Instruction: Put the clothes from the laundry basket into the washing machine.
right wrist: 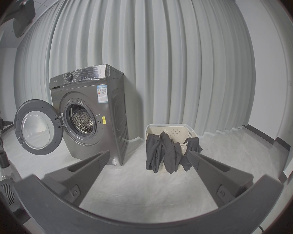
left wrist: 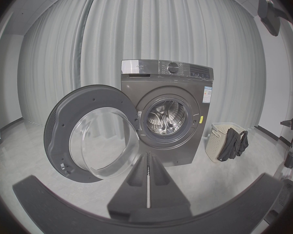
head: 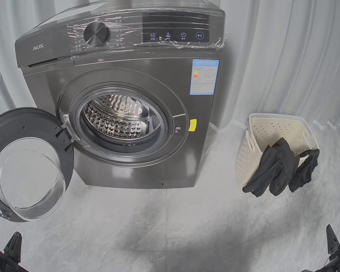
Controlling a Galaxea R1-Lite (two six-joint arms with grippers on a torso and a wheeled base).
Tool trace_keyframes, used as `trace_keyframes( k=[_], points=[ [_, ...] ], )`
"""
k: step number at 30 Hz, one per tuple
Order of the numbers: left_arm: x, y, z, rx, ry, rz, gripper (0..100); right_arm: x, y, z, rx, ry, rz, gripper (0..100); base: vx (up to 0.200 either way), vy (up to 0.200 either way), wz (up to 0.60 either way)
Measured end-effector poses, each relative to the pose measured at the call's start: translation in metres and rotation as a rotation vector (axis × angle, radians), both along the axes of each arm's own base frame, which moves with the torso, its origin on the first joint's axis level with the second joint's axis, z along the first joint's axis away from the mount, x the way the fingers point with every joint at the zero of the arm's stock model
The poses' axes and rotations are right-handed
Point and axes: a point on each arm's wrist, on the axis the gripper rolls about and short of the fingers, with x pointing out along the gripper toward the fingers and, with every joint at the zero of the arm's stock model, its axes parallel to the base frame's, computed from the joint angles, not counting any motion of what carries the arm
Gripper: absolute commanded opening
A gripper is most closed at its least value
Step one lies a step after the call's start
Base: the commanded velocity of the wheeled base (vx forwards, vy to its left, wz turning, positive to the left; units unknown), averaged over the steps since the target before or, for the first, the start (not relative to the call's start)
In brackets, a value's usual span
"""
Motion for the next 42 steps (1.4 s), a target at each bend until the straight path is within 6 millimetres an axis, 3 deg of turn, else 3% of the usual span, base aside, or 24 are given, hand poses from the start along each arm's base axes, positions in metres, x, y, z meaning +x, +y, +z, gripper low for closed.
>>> trace_keyframes(
  k=[37,42],
  points=[
    [0.0,0.0,-0.0001,0.001,0.0,-0.001,0,0.0001,0.0,0.0001,-0.001,0.0,-0.001,100,0.0,-0.2,0.0],
    [0.0,0.0,0.0,0.001,-0.001,0.0,0,0.0001,0.0,0.0,0.0,0.001,0.0,100,0.0,0.0,0.0]
  ],
)
